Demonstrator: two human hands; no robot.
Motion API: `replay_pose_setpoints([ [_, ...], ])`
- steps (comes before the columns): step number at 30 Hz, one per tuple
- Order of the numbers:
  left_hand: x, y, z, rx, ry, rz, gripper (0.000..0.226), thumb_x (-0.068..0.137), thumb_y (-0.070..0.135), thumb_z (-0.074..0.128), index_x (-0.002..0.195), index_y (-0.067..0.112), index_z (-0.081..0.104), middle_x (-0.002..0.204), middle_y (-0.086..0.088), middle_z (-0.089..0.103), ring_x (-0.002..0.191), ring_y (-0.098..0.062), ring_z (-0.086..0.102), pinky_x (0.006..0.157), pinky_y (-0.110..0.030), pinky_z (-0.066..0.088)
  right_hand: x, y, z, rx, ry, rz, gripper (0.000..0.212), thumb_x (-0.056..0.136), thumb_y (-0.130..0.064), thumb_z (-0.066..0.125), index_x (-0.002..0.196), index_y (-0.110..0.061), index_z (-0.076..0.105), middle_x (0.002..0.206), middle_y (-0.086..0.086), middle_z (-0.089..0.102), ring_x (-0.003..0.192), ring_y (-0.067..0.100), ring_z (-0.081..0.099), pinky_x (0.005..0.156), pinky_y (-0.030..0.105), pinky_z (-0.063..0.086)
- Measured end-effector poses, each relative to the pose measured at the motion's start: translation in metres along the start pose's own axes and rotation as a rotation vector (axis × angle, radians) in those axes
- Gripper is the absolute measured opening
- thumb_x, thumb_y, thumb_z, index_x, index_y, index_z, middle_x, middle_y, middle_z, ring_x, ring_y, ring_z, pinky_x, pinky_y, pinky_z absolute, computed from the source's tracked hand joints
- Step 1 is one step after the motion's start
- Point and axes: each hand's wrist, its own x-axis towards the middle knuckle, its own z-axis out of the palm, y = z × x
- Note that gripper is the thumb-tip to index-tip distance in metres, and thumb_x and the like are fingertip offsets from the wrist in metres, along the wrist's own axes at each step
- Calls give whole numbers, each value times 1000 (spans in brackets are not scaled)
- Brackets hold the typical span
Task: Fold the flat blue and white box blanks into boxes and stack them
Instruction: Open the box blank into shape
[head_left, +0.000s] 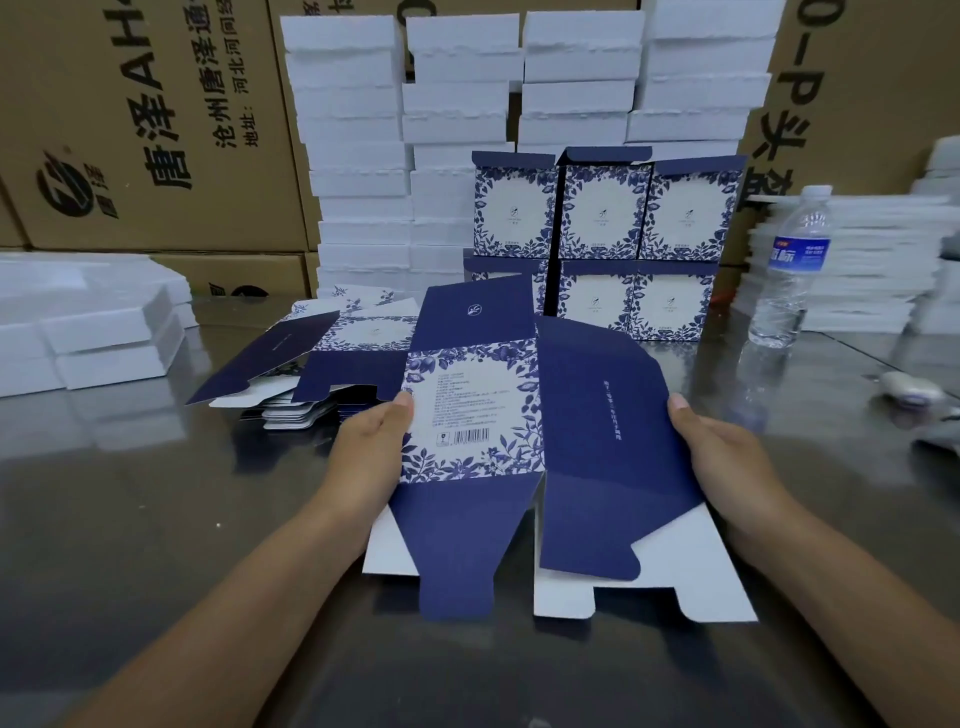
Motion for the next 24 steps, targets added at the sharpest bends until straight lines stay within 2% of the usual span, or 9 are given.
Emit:
replay_pose_setpoints([
  [2,1,0,0,-43,39,-8,35,99,36,44,84,14,66,89,-3,70,84,-23,64,83,-38,50,0,-1,0,-6,-16,6,38,95,-36,51,71,-15,72,69,-1,73,57,12,68,51,21,51],
  [5,4,-1,-1,-66,72,2,37,99,35,45,74,17,67,69,9,71,66,-11,66,63,-26,50,1,0,0,-68,-36,-5,37,97,-29,49,72,-13,72,71,3,73,52,12,65,50,19,50],
  [9,3,0,2,-157,18,-40,33,98,34,48,76,21,69,66,10,72,56,-7,68,46,-16,49,2,0,-1,-118,9,-25,44,98,-27,48,76,6,67,65,7,64,49,13,56,42,14,40],
  [12,4,-1,4,-128,-6,-47,36,97,41,47,75,22,70,68,11,73,60,-8,69,58,-24,49,2,1,-1,-137,57,-41,49,98,-26,46,92,22,56,74,32,56,67,19,47,56,25,35],
  [14,3,-3,4,-42,-24,-17,39,97,42,46,73,22,70,68,13,73,59,-4,68,60,-25,45,2,-1,-2,-142,88,-46,50,99,-26,46,96,24,51,80,40,52,71,20,44,62,28,32],
  [17,3,-5,3,-10,-55,10,38,98,38,45,77,22,71,76,12,74,68,-5,70,65,-26,48,4,1,-3,-136,82,-41,49,98,-28,47,91,20,56,73,21,56,69,21,48,64,30,36],
  [19,3,-5,1,-38,-56,9,36,99,36,44,82,22,71,81,11,75,74,-7,71,68,-26,50,5,3,-3,-104,61,-21,44,97,-30,48,79,6,67,74,11,67,67,21,59,68,32,45],
  [21,3,-5,0,-52,-63,10,35,100,36,42,86,22,71,83,11,75,75,-5,71,67,-24,49,3,3,-2,-79,27,-19,41,97,-33,49,70,-11,71,67,-1,72,58,16,65,60,26,51],
  [24,3,-4,0,-84,-52,10,35,100,35,41,88,21,70,83,11,75,74,-4,71,67,-24,48,2,1,0,-87,-33,-20,43,96,-37,49,69,-11,70,61,1,70,48,14,63,45,19,47],
])
